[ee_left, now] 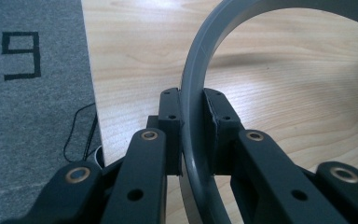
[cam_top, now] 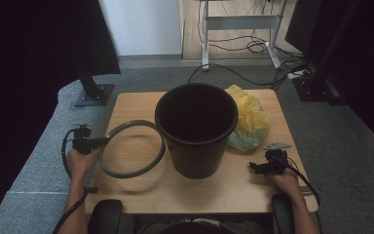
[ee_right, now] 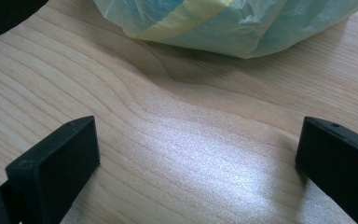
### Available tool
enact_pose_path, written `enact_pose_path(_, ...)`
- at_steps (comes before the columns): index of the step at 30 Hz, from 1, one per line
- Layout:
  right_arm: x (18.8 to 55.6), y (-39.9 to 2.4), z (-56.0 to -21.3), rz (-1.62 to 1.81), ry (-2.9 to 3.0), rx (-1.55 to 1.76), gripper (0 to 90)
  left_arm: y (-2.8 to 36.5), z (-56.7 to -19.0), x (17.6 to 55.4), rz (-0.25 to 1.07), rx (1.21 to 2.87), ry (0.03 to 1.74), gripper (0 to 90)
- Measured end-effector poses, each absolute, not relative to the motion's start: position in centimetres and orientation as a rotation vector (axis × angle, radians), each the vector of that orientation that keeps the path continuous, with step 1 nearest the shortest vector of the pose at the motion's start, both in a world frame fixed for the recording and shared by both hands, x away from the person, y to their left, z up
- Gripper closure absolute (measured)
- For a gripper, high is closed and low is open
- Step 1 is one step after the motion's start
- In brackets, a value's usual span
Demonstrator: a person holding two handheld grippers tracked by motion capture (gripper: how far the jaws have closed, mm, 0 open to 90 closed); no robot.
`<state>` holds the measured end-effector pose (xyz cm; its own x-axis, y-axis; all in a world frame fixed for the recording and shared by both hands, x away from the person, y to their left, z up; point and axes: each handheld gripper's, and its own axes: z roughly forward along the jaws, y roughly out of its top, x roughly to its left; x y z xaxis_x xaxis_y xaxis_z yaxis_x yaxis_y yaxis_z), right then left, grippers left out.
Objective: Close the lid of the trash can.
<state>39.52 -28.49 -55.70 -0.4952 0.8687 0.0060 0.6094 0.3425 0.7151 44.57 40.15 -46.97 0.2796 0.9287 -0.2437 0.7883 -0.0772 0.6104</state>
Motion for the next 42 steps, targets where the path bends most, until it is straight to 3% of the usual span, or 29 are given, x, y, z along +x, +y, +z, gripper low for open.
enact_pose_path(42,39.5,-28.5,-55.7,0.944,2.235,1.303,0.0,41.4,-34.1,45.7,0.264,1.926,1.544,78.5)
